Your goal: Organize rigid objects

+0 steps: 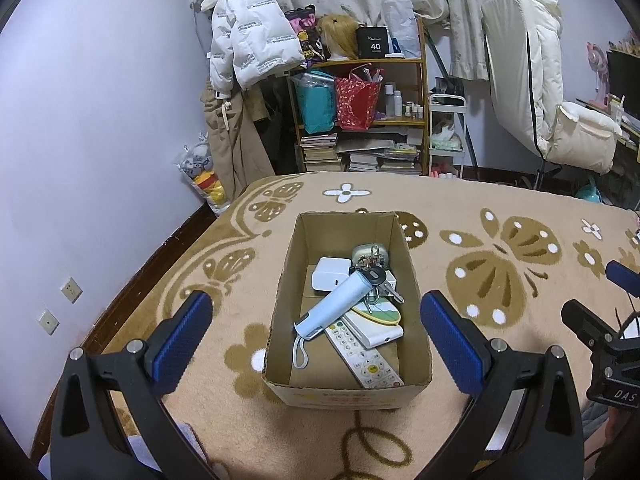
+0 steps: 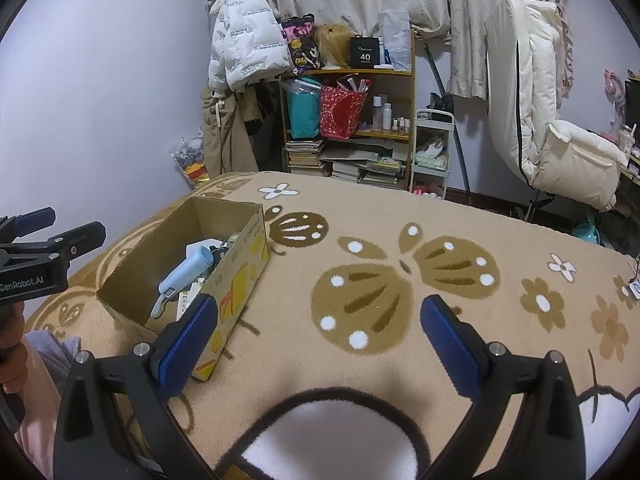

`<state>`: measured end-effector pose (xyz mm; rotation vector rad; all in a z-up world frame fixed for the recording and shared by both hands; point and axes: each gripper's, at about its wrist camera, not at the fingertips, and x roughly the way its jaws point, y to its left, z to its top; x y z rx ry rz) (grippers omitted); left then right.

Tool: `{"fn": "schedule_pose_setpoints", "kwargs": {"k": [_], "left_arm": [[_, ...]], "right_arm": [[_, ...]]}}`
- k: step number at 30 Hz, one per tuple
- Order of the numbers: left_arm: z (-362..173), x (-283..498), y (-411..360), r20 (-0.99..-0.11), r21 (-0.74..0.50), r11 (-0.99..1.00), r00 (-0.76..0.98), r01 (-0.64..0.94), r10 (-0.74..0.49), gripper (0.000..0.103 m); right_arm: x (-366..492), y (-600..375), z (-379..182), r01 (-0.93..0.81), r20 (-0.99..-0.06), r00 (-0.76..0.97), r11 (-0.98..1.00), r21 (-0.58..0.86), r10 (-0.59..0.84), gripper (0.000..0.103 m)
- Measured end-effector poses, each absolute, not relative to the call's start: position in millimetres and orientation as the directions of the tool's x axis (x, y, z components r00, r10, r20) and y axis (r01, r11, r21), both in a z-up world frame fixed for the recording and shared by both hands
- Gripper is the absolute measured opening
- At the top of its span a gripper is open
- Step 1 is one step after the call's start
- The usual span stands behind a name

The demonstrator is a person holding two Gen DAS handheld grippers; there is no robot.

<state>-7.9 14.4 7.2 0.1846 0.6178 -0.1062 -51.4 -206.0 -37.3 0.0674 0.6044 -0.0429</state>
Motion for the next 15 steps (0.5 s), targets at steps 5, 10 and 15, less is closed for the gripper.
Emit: {"fn": "schedule_pose_setpoints", "kwargs": {"k": [5,10,15], "left_arm": [[6.3,-8.2,14.5,-0.582,0.143,0.978,0.812,0.153,-0.042,0.103],[6.1,-8.9,15.0,-0.582,0.151,0.977,0.812,0.149,-0.034,0.103],[5.9,-8.8,17.5,-0.583,0.153,0.978,0.812,0.143,-0.027,0.103]], "right_arm": [[-51.3,-205.9,-37.3,0.065,-0.569,0.822,0.997,0.044,-0.029,0.103],[-51.4,-205.8,-37.5,0.063,-0.569,0.822,0.997,0.041,-0.029,0.103],[-51.1,-206.7,-38.4,0.064,-0.573,0.819,0.997,0.044,-0.027,0.103]]}}
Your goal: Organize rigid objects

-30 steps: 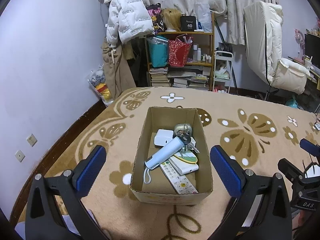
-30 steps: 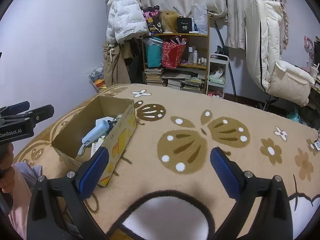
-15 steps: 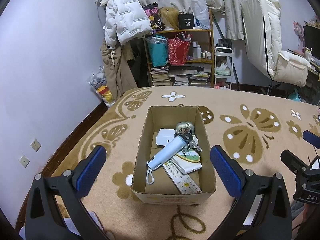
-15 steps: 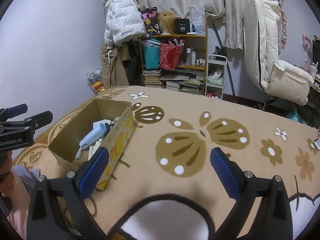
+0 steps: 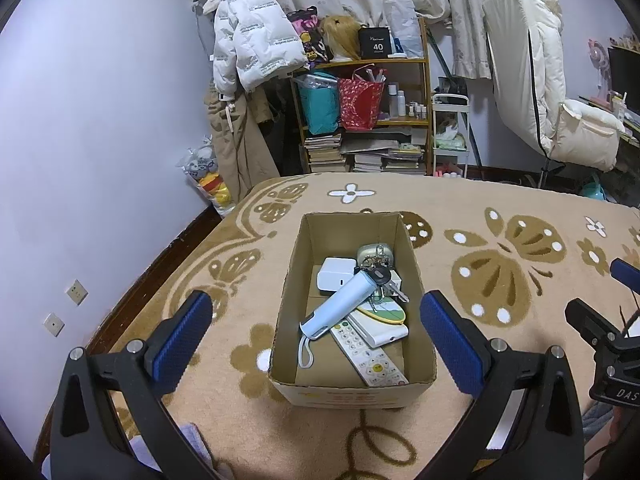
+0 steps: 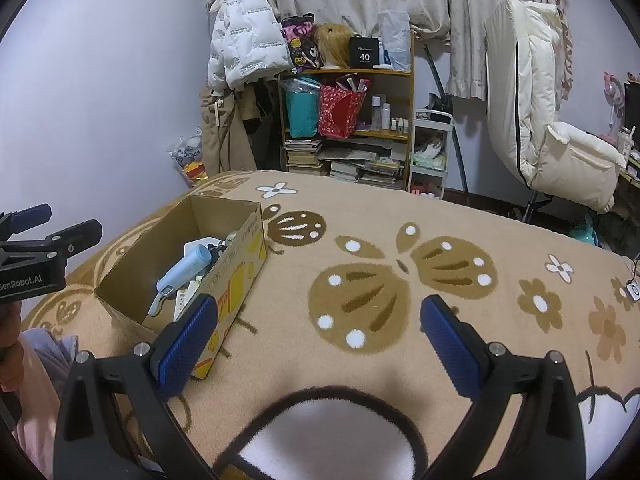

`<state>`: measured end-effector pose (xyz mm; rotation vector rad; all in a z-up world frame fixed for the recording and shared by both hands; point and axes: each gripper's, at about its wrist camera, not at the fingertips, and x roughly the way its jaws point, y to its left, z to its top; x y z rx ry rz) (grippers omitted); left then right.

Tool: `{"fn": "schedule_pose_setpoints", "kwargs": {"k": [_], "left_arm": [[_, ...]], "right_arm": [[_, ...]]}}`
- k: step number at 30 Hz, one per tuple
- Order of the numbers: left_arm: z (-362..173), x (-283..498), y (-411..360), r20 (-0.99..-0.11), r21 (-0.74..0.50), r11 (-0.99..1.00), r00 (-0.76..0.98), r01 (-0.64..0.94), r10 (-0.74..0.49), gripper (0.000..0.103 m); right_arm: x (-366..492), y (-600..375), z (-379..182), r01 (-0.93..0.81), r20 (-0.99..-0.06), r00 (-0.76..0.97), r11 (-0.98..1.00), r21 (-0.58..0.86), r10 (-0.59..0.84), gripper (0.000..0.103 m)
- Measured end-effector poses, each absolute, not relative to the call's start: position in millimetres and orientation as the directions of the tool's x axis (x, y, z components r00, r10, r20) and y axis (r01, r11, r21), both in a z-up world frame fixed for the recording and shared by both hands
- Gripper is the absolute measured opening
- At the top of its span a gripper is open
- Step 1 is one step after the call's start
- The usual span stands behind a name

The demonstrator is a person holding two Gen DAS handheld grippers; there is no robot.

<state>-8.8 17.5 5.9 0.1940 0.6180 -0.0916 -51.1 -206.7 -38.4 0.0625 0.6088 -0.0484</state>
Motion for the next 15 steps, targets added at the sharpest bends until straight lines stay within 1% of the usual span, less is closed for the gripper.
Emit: {"fn": "schedule_pose_setpoints", "kwargs": {"k": [15], "left_arm": [[3.7,-5.8,16.6,-0.595,0.157,0.976,0.803,0.152,-0.03,0.103]], "right_arm": [[-51.4,-206.8,-38.5,0.063,-0.571,0.82,0.997,0.038,-0.03,0.103]]}}
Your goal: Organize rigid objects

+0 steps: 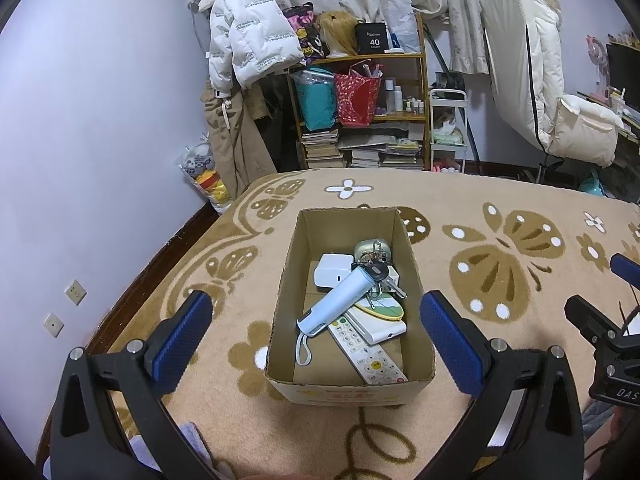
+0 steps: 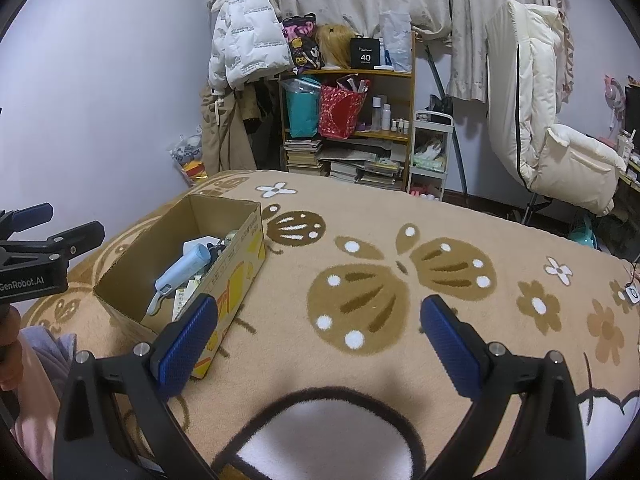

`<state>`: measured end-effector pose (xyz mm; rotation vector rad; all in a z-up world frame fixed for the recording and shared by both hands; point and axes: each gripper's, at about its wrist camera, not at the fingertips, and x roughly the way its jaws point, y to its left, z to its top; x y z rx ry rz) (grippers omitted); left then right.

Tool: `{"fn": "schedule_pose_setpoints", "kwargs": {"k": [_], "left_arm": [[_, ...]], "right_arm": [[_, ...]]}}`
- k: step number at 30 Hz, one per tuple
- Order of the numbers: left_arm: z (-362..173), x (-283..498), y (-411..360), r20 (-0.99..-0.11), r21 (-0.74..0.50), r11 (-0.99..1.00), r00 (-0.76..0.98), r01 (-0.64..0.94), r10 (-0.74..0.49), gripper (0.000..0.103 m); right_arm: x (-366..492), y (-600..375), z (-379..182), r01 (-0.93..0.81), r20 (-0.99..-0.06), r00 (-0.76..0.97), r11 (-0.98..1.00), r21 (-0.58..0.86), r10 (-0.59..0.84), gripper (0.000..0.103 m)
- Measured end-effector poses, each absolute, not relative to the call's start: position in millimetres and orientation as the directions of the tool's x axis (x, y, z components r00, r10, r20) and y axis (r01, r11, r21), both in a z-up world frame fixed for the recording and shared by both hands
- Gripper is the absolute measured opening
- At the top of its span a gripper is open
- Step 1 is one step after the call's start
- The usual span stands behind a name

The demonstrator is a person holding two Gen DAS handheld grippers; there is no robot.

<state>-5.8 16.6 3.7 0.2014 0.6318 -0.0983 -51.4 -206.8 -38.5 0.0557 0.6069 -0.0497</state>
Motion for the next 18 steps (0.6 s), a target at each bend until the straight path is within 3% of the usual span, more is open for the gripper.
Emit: {"fn": "schedule_pose_setpoints", "kwargs": {"k": [18], "left_arm": [[2.1,-6.4,15.8,-0.595,0.165,0.975,0.804,0.15,-0.022,0.103]], "right_arm": [[-51.0,-208.4,-38.8,0.061,-0.575,0.818,0.998,0.034,-0.03,0.103]]}}
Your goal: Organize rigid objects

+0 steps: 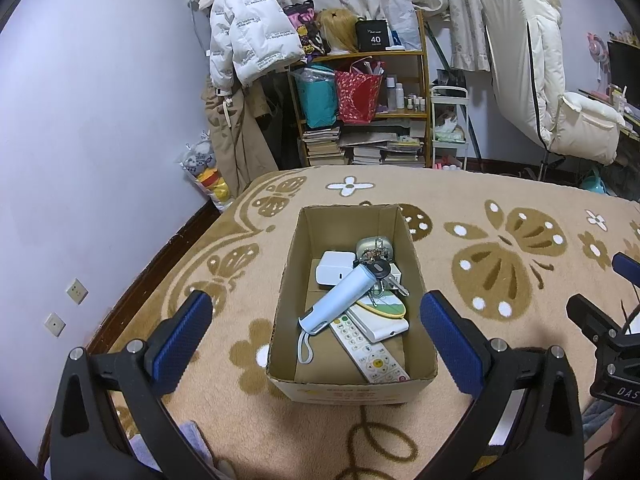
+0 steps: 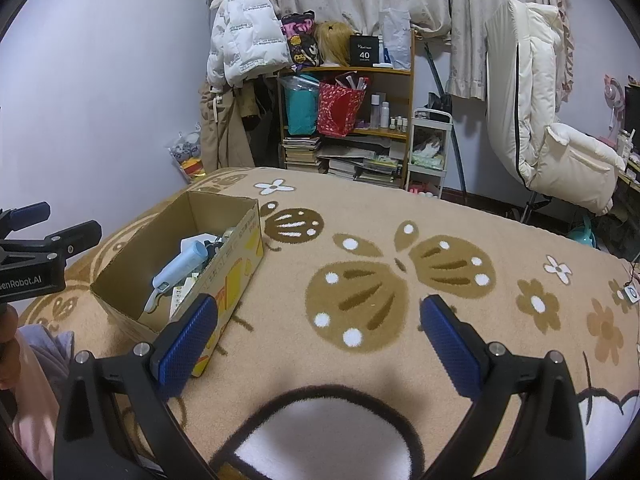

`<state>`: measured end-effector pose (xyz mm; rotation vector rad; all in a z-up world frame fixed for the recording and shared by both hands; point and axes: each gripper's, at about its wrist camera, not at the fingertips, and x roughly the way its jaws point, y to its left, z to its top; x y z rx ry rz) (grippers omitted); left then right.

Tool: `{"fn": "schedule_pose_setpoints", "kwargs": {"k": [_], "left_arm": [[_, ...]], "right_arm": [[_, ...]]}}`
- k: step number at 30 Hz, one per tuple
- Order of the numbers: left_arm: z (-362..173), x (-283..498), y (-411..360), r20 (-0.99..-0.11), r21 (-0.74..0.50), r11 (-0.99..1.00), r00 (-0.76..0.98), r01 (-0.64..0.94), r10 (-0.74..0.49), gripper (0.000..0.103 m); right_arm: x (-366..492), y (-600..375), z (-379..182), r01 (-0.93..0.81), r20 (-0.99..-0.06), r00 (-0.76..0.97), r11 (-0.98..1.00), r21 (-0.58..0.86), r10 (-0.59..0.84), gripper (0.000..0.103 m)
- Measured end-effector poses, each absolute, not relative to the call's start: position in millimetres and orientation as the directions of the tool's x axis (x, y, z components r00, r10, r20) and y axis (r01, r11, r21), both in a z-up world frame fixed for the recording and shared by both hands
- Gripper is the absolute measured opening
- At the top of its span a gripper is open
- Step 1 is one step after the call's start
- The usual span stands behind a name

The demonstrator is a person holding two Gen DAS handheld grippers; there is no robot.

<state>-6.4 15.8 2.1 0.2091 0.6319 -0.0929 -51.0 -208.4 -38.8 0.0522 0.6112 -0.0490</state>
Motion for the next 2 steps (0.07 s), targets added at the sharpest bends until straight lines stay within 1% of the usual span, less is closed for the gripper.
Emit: {"fn": "schedule_pose_setpoints", "kwargs": {"k": [2], "left_arm": [[2.5,-6.7,14.9,-0.596,0.163,0.975,0.803,0.151,-0.025,0.103]], "right_arm": [[-51.1,-208.4,-38.9,0.062,-0.575,0.818,0.997,0.035,-0.031,0.103]]}}
